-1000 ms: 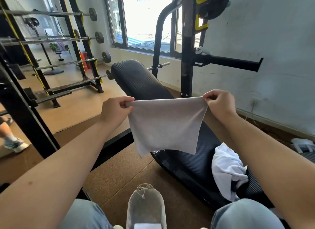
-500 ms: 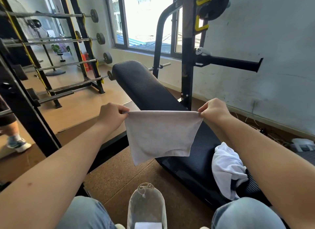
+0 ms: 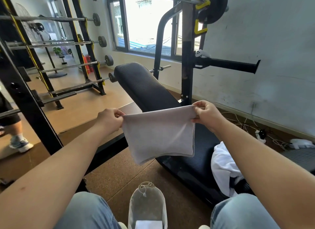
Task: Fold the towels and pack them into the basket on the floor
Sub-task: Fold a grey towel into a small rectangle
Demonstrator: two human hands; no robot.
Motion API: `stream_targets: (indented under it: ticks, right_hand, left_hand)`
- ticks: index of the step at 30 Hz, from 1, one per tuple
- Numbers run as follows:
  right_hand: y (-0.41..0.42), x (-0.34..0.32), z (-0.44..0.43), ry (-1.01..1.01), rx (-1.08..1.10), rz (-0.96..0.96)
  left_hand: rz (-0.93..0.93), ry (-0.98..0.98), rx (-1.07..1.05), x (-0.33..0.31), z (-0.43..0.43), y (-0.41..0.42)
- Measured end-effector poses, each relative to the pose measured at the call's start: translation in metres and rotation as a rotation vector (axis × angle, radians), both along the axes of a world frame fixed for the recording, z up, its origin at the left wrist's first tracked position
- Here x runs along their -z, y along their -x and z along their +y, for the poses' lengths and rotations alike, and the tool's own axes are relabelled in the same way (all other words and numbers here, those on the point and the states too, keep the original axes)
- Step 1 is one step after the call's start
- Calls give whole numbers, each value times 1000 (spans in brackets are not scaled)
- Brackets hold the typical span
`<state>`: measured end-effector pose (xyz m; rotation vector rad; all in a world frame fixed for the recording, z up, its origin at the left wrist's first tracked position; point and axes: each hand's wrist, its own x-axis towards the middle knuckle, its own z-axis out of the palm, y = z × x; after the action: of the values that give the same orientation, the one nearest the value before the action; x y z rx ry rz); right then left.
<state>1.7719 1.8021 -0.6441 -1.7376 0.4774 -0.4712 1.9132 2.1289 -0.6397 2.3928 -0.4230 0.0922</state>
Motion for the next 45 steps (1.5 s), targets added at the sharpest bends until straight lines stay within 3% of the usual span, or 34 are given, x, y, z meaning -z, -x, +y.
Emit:
stream_targets:
  ticks: [7,11,19,21,24,27,33,36,40,45]
  right_hand:
    - [8,26,7,94,-42,14]
    - [14,42,-4,280,-12,106]
    - [17,54,-7,321,-14,115]
    - [18,57,-4,279,-29,94]
    - [16,60,5,260,-71,39]
    - [9,60,19,261,-127,-3]
    - [-2,57,52,304,-274,2]
    - [-2,59,55,236,-336,-4]
    - [2,63,49,115,-313,13]
    - [15,81,39,-278,-440,64]
  left_hand:
    - [191,145,-97,38,14,6]
    - [207,148,-96,53,20,6]
    - [185,149,-52,62,16,-2]
    - [200,109,-53,63,15,-2]
    - [233,-105,-46,65,11,2]
    - [273,-201,78,64,-5,16]
    - [249,-15,439,65,-76,60]
    - [231,82,488,67,-103,71]
    - [190,158,400,70,-115,71]
    - [196,180,425,74,-116,73]
